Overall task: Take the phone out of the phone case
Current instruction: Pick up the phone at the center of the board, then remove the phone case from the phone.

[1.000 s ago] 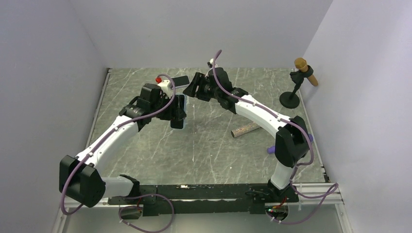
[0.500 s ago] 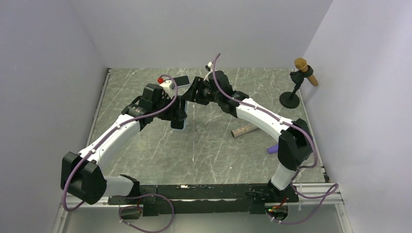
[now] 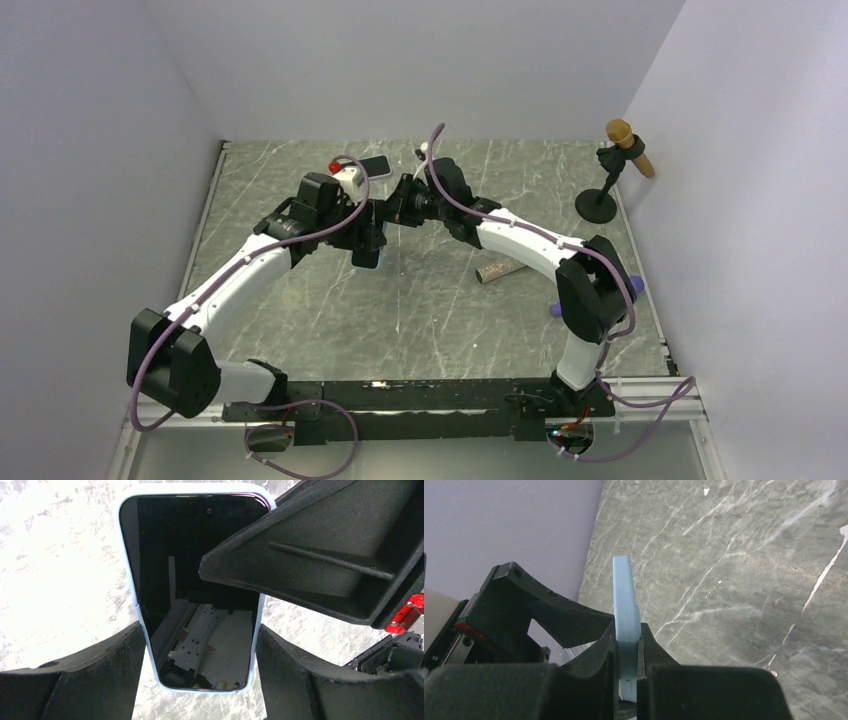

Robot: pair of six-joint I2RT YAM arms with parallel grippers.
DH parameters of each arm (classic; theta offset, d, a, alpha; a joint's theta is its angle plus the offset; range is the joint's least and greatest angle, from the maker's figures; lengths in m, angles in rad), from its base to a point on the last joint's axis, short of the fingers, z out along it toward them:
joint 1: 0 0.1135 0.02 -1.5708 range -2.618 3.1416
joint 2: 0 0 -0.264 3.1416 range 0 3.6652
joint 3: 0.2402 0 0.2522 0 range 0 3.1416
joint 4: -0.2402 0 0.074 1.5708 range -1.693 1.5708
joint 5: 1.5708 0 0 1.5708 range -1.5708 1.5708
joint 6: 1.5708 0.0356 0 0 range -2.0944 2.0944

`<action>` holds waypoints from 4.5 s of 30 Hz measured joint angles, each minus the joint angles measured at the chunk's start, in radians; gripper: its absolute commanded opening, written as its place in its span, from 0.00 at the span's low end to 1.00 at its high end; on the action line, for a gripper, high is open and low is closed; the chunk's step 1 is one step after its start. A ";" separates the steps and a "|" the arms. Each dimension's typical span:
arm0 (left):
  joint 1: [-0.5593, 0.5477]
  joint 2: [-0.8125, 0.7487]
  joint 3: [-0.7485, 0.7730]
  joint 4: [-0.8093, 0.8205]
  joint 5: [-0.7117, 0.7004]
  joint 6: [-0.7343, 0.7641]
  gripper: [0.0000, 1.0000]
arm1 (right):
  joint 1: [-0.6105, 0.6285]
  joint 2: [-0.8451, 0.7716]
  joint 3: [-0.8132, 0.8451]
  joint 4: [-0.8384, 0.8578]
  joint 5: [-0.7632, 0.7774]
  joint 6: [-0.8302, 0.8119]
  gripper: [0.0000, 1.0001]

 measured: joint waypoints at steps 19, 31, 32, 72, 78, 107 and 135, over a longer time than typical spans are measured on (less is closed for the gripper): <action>0.147 -0.102 -0.055 0.216 0.194 -0.064 0.90 | -0.237 -0.201 -0.377 0.171 -0.103 0.064 0.00; 0.149 0.031 -0.152 0.688 0.673 -0.306 0.71 | -0.393 -0.566 -0.479 0.246 -0.134 0.060 0.00; 0.142 0.051 -0.168 0.747 0.710 -0.347 0.72 | -0.396 -0.581 -0.491 0.262 -0.144 0.068 0.00; 0.050 0.117 -0.208 1.070 0.941 -0.530 0.34 | -0.435 -0.512 -0.654 0.823 -0.341 0.384 0.00; 0.050 0.118 -0.208 1.098 0.950 -0.552 0.34 | -0.435 -0.511 -0.654 0.851 -0.354 0.391 0.00; 0.033 0.061 -0.297 1.517 1.059 -0.760 0.00 | -0.375 -0.332 -0.650 1.294 -0.473 0.824 0.00; 0.019 -0.018 -0.214 0.902 0.874 -0.332 0.59 | -0.435 -0.607 -0.629 0.800 -0.446 0.533 0.00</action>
